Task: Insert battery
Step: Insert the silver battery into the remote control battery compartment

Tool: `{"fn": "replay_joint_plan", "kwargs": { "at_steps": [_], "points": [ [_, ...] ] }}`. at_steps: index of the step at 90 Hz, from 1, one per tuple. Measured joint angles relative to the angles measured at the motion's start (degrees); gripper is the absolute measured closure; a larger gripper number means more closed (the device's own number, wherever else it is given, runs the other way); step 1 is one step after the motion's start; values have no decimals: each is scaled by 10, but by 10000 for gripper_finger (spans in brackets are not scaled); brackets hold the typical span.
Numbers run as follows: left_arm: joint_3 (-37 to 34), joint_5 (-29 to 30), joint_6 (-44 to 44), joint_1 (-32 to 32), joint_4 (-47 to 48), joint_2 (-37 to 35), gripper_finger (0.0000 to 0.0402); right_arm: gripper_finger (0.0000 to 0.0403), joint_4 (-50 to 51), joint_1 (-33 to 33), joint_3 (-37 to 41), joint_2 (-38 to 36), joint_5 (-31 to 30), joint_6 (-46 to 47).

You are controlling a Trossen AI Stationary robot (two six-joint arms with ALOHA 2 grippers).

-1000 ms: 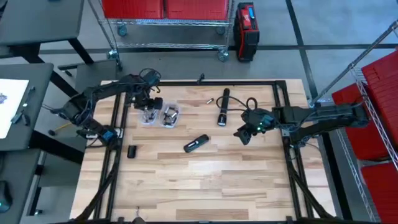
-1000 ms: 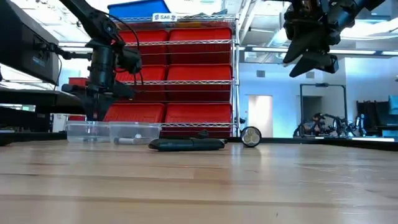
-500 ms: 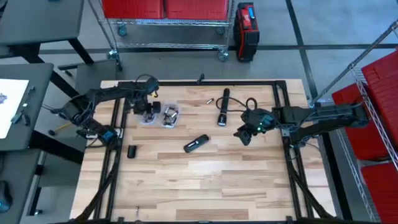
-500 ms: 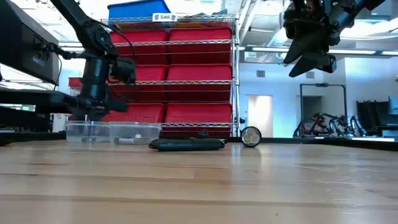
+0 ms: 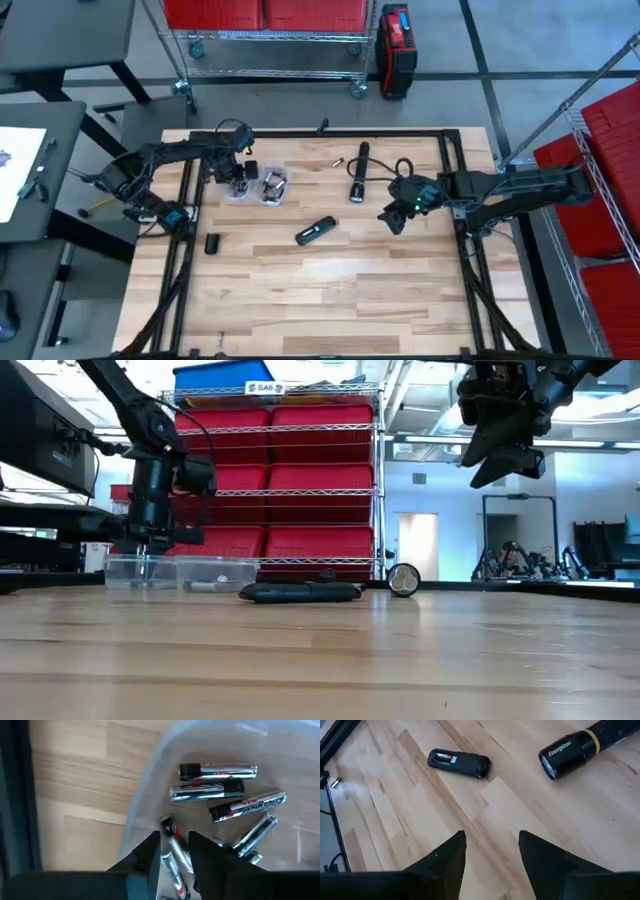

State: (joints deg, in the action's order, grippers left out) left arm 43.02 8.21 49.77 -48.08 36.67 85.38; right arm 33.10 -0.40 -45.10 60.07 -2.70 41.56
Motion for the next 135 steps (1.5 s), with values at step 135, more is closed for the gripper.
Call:
{"fn": "replay_joint_plan", "kwargs": {
  "at_steps": [135],
  "points": [
    [74, 8, -224, 34, 46, -97, 401, 228, 31, 0, 0, 0, 12, 15]
  ]
}}
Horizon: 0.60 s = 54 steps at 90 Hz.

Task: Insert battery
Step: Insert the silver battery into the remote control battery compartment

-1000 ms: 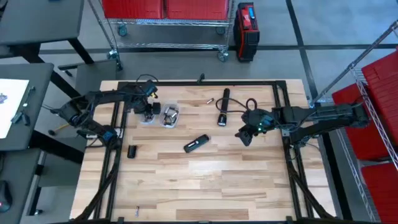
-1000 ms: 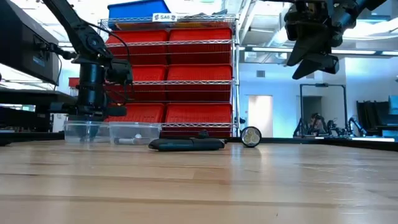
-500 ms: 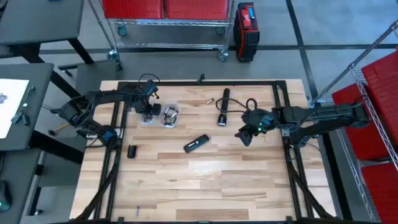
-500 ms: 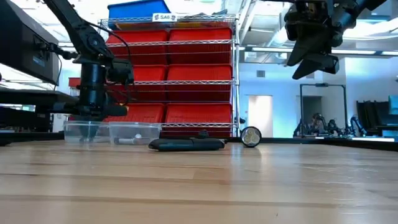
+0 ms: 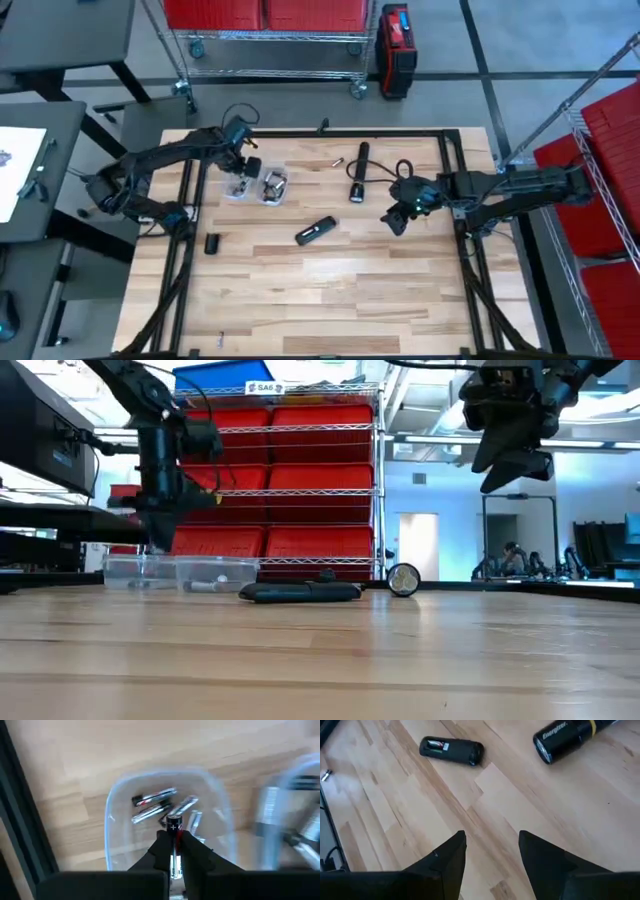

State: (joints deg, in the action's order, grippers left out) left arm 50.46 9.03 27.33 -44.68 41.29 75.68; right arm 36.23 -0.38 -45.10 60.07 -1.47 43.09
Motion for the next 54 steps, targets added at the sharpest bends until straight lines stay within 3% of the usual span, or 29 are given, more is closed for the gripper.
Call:
{"fn": "replay_joint_plan", "kwargs": {
  "at_steps": [33, 54],
  "points": [
    [59, -12, -17, 137, -89, -95, 397, 228, -34, 4, 20, 0, -28, -62],
    [55, -13, -41, 263, -229, -79, 399, 228, -197, 16, 81, 39, -47, -128]
  ]
}}
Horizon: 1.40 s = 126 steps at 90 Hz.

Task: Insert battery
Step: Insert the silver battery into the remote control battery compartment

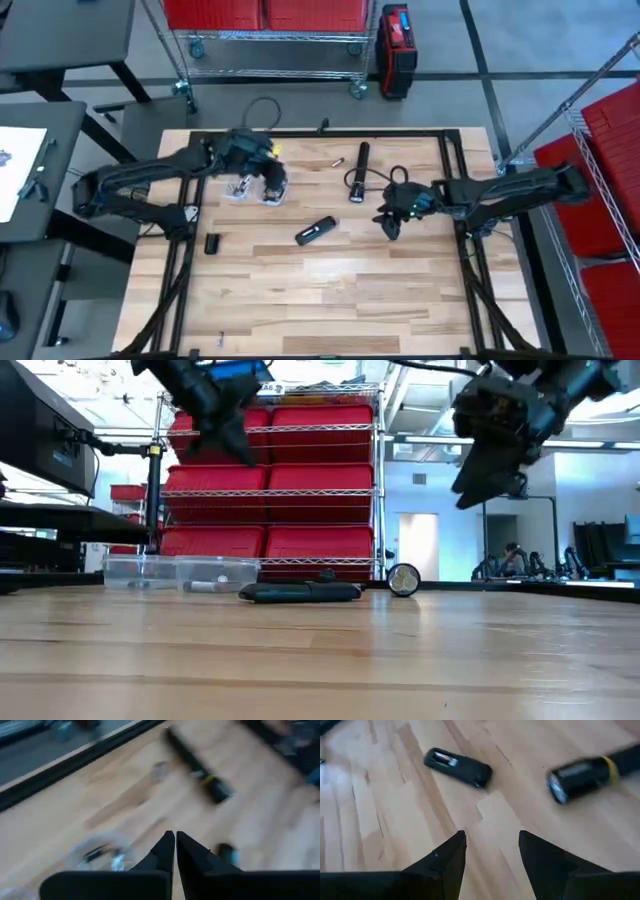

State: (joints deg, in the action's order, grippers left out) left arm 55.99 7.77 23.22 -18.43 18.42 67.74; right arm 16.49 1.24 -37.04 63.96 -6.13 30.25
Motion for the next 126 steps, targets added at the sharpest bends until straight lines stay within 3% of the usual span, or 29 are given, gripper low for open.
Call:
{"fn": "replay_joint_plan", "kwargs": {
  "at_steps": [17, 32, 52, 72, 83, 101, 126],
  "points": [
    [0, 0, 14, 58, -32, 27, 400, 228, -38, 6, 9, 58, 0, -23],
    [0, 1, 14, 60, 0, 27, 401, 228, -35, 10, 9, 87, 32, -12],
    [46, 3, 34, -12, 176, 22, 369, 228, -35, 10, 9, 88, 60, -1],
    [46, -10, 30, -85, 204, 40, 297, 228, -38, 9, 9, 87, 63, 13],
    [46, -15, 3, -125, 269, 53, 272, 228, -36, 9, 9, 87, 63, 59],
    [25, -11, -54, -192, 352, 55, 265, 228, -37, 9, 9, 87, 62, 84],
    [-65, -14, -72, -231, 305, 55, 273, 228, -37, 1, 8, 88, 62, 91]
  ]
}}
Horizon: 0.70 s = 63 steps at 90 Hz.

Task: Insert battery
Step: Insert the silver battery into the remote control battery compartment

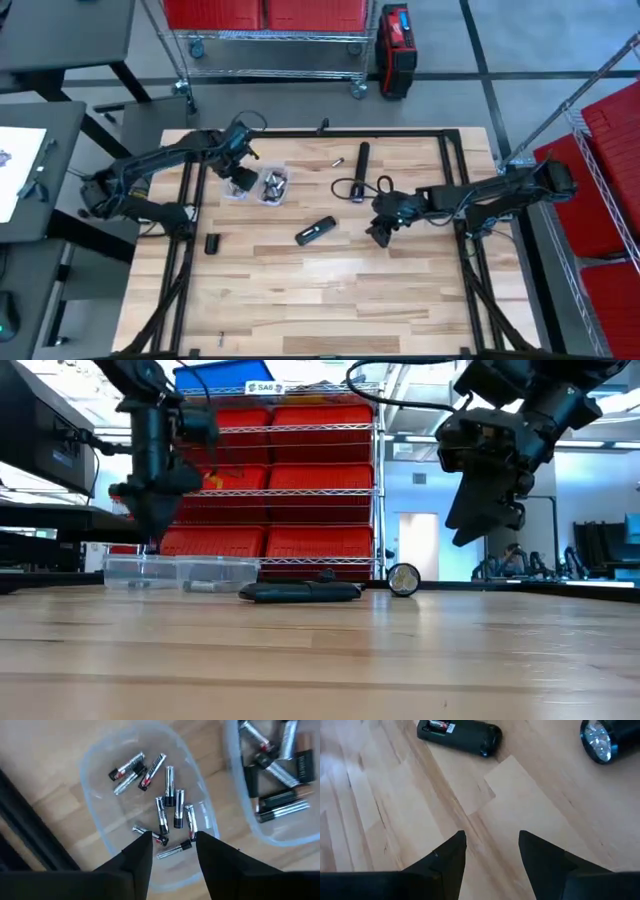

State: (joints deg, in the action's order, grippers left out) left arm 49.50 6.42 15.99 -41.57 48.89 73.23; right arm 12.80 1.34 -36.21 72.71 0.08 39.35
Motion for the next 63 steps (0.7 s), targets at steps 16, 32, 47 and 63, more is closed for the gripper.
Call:
{"fn": "replay_joint_plan", "kwargs": {
  "at_steps": [16, 32, 47, 63],
  "points": [
    [-51, -10, 1, -11, -74, 0, 274, 228, 0, 0, 0, 0, 0, 12],
    [-89, -16, 6, -20, -118, 0, 274, 228, 0, 0, 0, 0, 0, 13],
    [-116, -16, 7, -20, -155, 0, 274, 228, 0, 0, 0, 0, 0, 13],
    [-117, -16, 7, -21, -170, 28, 274, 228, 0, 0, 0, 0, 0, 13]
  ]
}}
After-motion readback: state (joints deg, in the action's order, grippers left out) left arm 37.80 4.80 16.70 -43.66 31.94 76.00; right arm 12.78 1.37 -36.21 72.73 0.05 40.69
